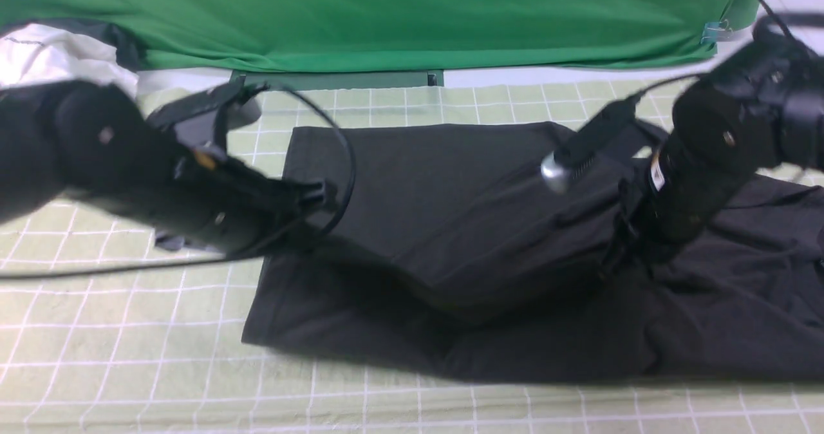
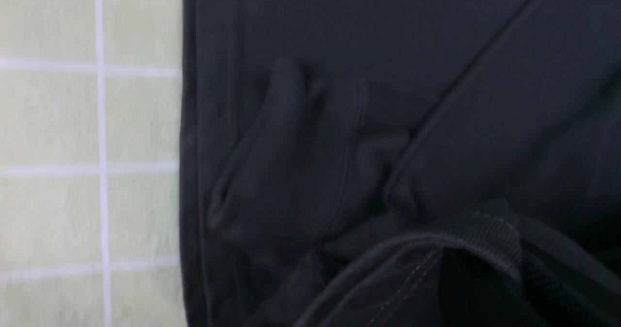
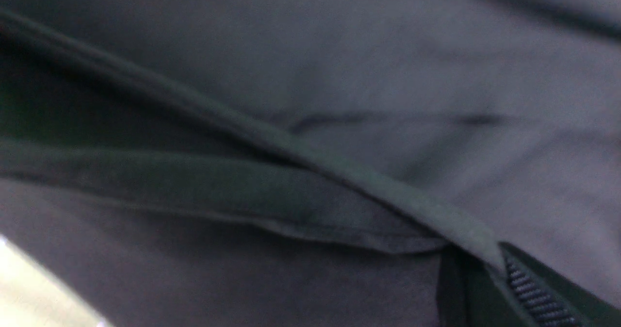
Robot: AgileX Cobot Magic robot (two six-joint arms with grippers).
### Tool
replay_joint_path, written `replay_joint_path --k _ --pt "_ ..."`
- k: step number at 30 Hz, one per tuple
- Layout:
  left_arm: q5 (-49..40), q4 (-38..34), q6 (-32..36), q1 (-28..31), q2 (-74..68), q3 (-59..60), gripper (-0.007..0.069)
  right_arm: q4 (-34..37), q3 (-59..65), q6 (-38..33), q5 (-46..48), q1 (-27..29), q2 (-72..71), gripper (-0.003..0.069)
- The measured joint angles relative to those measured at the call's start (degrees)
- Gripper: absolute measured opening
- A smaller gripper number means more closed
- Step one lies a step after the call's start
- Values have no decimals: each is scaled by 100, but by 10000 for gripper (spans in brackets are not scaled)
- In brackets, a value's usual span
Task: Fold a long-sleeved shirt over a green coffee tablecloth.
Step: 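Fold the black garment in half by bringing its near edge over to the far edge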
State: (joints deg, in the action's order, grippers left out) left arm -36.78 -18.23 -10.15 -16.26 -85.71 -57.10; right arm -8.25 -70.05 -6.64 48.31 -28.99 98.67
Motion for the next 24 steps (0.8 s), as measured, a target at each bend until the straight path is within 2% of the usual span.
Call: replay_joint_path --k 4,10,19,24 --pt "-322 15 64 173 -399 -607 21 0 -557 -128 4 126 339 24" --pt "-506 15 286 728 -963 -1265 21 -5 -1477 -292 -31 241 994 24" --pt "-263 -296 551 1041 -1778 -1766 21 14 -2710 -510 -38 574 1888 24" --pt "-76 -329 611 1109 -2398 -2382 21 14 -3153 -590 -447 796 2393 24"
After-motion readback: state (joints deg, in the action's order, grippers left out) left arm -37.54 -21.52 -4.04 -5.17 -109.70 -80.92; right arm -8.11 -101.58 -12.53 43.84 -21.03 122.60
